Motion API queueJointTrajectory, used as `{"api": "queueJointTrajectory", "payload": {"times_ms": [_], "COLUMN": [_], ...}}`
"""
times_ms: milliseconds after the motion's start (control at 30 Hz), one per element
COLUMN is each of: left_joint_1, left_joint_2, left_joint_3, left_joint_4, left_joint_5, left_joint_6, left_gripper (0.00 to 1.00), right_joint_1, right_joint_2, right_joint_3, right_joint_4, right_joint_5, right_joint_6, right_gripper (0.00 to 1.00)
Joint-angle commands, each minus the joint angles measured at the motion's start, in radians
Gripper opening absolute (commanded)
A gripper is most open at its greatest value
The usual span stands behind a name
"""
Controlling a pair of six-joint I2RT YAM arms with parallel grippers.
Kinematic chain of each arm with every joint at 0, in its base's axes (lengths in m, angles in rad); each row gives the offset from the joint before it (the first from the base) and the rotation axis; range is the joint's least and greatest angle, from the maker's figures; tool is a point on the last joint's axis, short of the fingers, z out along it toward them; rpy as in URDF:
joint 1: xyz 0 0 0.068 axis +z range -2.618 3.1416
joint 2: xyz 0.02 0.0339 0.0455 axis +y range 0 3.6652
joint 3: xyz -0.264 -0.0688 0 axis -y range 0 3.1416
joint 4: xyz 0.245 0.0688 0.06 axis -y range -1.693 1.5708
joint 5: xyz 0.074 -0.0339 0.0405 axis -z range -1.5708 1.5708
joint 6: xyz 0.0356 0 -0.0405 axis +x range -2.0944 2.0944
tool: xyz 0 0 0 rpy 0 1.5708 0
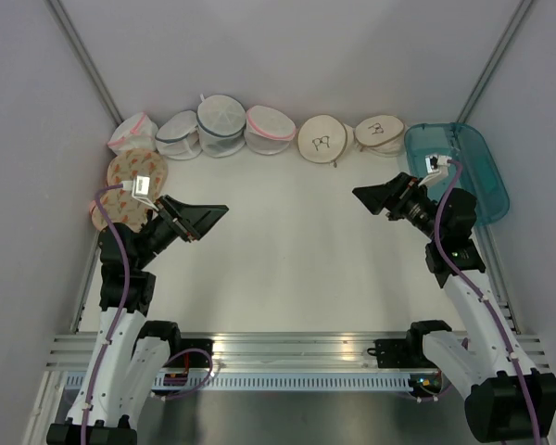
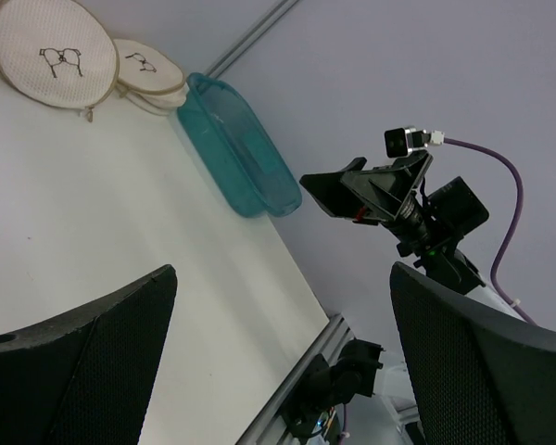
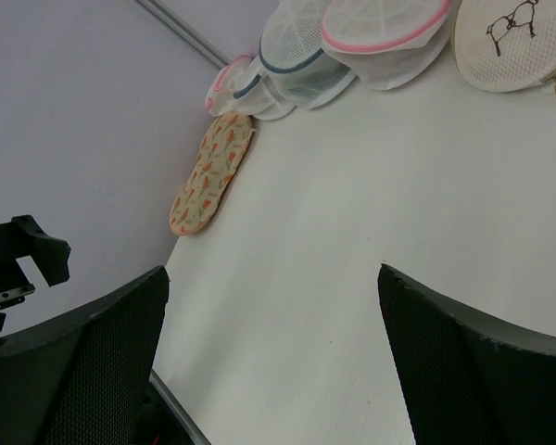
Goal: Unzip the laundry bag and remove the bra
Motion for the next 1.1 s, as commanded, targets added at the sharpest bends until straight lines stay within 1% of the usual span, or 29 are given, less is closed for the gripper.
{"api": "queueJointTrajectory", "payload": {"times_ms": [0,133,233,267,300,333,367,433,467,500,533,600,633,767,833,867,967,1067], "left_joint_1": [0.000,0.000,0.000,0.000,0.000,0.000,0.000,0.000,0.000,0.000,0.000,0.000,0.000,0.000,0.000,0.000,0.000,0.000], "left_joint_2": [-0.002,0.001,0.003,0.005,0.008,0.009,0.009,0.003,-0.008,-0.014,-0.023,-0.051,-0.060,-0.092,-0.103,-0.109,-0.118,-0.118], "left_joint_3": [-0.002,-0.019,-0.044,-0.050,-0.061,-0.067,-0.073,-0.093,-0.100,-0.114,-0.120,-0.136,-0.140,-0.137,-0.122,-0.119,-0.114,-0.116], "left_joint_4": [0.034,0.053,0.083,0.090,0.094,0.103,0.111,0.122,0.123,0.123,0.120,0.102,0.099,0.045,0.018,0.004,-0.015,-0.022], "left_joint_5": [0.039,0.048,0.054,0.054,0.056,0.060,0.065,0.074,0.074,0.074,0.073,0.066,0.063,0.063,0.063,0.062,0.056,0.054], "left_joint_6": [0.003,-0.002,-0.026,-0.040,-0.045,-0.052,-0.075,-0.086,-0.100,-0.105,-0.108,-0.114,-0.112,-0.103,-0.094,-0.083,-0.077,-0.080], "left_gripper": [1.00,1.00,1.00,1.00,1.00,1.00,1.00,1.00,0.99,1.00,1.00,1.00,1.00,1.00,1.00,1.00,1.00,1.00], "right_joint_1": [0.002,0.001,0.001,0.001,0.001,0.001,0.001,-0.001,0.001,0.001,-0.001,0.001,0.001,0.002,0.002,0.004,0.004,0.005], "right_joint_2": [0.031,0.117,0.253,0.351,0.408,0.465,0.579,0.696,0.805,0.856,0.940,1.004,1.051,1.142,1.180,1.188,1.231,1.281], "right_joint_3": [-0.010,-0.028,-0.004,0.019,0.045,0.111,0.142,0.247,0.286,0.351,0.378,0.424,0.435,0.498,0.541,0.553,0.606,0.682], "right_joint_4": [0.081,0.174,0.271,0.276,0.283,0.300,0.311,0.332,0.339,0.346,0.357,0.398,0.403,0.421,0.422,0.423,0.428,0.388], "right_joint_5": [-0.012,0.054,0.129,0.154,0.186,0.201,0.214,0.249,0.255,0.261,0.284,0.330,0.402,0.548,0.565,0.624,0.659,0.717], "right_joint_6": [0.028,0.085,0.116,0.130,0.133,0.134,0.151,0.170,0.194,0.205,0.217,0.257,0.271,0.295,0.292,0.288,0.279,0.277], "right_gripper": [0.98,0.98,0.98,0.98,0.98,0.98,0.98,0.98,0.98,0.98,0.98,0.98,0.98,0.98,0.98,0.98,0.98,0.98]}}
